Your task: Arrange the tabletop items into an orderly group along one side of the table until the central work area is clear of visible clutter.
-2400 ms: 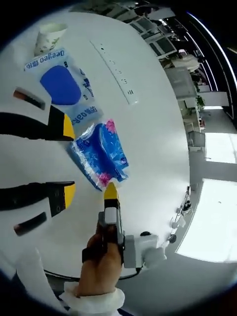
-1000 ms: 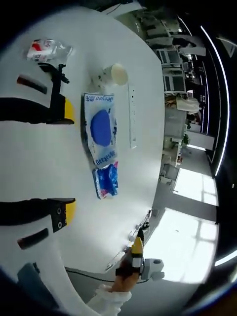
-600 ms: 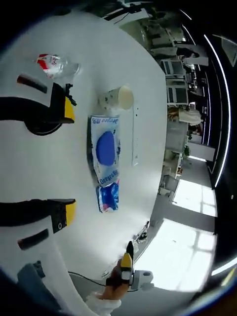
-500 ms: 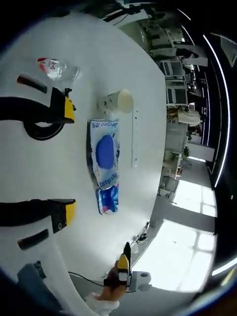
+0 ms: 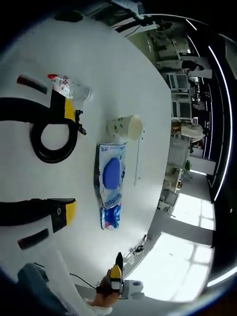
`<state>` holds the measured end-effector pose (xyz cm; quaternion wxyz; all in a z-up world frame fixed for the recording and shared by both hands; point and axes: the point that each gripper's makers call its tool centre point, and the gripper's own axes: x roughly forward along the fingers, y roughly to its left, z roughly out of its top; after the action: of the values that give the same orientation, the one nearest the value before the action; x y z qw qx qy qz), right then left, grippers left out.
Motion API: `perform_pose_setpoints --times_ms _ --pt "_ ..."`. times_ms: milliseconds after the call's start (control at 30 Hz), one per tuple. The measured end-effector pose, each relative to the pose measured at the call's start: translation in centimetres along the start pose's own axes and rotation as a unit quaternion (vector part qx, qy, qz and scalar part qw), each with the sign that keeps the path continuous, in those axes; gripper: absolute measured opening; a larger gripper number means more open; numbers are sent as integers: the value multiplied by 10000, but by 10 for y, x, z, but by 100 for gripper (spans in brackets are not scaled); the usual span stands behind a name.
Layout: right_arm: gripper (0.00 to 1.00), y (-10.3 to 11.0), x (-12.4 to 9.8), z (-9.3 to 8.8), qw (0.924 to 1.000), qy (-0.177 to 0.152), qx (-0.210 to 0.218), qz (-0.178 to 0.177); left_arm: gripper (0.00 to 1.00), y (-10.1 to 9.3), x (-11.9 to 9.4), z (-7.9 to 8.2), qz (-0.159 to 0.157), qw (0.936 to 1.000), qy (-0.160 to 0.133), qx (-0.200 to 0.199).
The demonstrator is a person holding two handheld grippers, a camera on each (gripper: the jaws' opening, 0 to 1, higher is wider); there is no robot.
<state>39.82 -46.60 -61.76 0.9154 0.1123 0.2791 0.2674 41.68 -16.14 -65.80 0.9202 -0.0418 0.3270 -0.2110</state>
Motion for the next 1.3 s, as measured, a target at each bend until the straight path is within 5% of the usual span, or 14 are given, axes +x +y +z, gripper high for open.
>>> perform_pose_setpoints --times_ms 800,1100,1300 --pt "71 22 -2 -33 9995 104 291 79 60 69 11 6 573 9980 144 -213" --pt "72 30 -5 -52 9991 419 -10 53 59 100 29 2 773 9957 518 0" --pt "74 25 -8 -58 9988 454 179 -80 59 117 40 -4 851 9938 719 -38"
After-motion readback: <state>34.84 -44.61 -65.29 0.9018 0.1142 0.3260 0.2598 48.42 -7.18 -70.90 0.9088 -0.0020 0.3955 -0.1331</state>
